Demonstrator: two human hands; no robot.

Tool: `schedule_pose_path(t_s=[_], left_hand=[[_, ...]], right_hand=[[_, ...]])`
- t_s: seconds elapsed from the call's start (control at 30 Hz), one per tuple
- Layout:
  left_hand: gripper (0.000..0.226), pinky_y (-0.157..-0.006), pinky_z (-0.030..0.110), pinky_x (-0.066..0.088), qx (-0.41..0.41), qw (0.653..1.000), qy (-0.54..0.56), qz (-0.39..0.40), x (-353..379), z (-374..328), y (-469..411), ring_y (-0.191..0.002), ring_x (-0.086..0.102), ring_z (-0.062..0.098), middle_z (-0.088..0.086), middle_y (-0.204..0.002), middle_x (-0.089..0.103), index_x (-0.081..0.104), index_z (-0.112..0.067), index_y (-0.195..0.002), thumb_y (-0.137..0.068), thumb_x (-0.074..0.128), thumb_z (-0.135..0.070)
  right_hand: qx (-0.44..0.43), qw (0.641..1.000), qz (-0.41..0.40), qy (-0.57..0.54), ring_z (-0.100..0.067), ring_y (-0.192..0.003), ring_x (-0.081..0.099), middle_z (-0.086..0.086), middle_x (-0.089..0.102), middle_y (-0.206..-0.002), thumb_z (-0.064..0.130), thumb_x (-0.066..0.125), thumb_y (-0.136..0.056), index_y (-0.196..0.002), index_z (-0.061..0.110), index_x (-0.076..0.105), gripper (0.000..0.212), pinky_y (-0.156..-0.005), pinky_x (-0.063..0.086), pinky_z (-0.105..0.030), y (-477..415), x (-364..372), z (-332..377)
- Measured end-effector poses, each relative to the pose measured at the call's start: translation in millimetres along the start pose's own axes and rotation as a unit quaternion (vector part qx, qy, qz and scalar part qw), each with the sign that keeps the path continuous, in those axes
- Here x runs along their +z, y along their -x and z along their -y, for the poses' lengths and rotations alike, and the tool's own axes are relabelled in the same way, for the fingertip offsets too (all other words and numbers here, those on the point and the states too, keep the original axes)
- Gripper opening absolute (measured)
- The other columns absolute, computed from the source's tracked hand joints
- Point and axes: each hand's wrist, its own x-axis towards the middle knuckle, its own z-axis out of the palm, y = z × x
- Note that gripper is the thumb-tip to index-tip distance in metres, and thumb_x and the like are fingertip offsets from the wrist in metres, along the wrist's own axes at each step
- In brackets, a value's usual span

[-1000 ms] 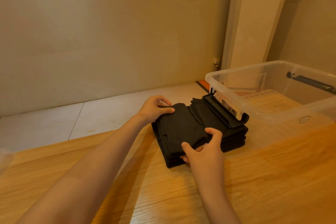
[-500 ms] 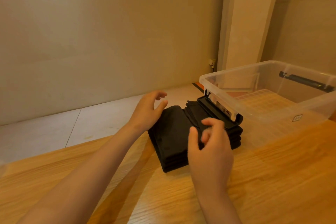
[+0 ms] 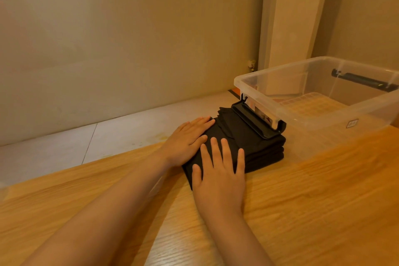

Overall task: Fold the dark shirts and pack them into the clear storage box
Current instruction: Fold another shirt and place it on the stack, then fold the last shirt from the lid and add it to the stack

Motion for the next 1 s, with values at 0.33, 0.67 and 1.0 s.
schedule_pose_path(t_s=[0.33, 0.67, 1.0], left_hand=[[0.047, -0.118, 0.043, 0.016, -0.080, 0.996, 0.028, 0.042, -6, 5, -11, -0.146, 0.015, 0.016, -0.008, -0.160, 0.016, 0.013, -0.038, -0.152, -0.105, 0.021, -0.039], [0.050, -0.117, 0.033, 0.015, -0.177, 0.980, 0.063, -0.064, -42, 3, 21, -0.146, 0.021, 0.017, -0.002, -0.159, 0.024, 0.020, -0.024, -0.153, -0.105, 0.023, -0.039], [0.058, -0.113, 0.017, 0.011, -0.227, 0.971, -0.028, -0.073, -82, -3, 249, -0.143, 0.017, 0.002, -0.020, -0.153, 0.024, 0.019, -0.038, -0.150, -0.097, 0.039, -0.053]], right_hand=[[-0.002, 1.000, 0.025, 0.018, -0.031, -0.141, 0.033, -0.008, 0.052, -0.141, 0.043, 0.028, -0.090, -0.124, 0.032, 0.063, 0.049, -0.115, 0.012, -0.053, 5, -2, 2], [-0.109, 0.991, 0.005, -0.072, -0.023, -0.140, 0.035, -0.001, 0.053, -0.140, 0.049, 0.028, -0.093, -0.122, 0.027, 0.065, 0.052, -0.114, 0.011, -0.052, 15, -19, 23], [-0.297, 0.929, 0.115, -0.189, -0.012, -0.144, 0.024, 0.002, 0.040, -0.151, 0.045, 0.025, -0.099, -0.140, 0.023, 0.048, 0.052, -0.114, 0.012, -0.034, 44, -22, 53]])
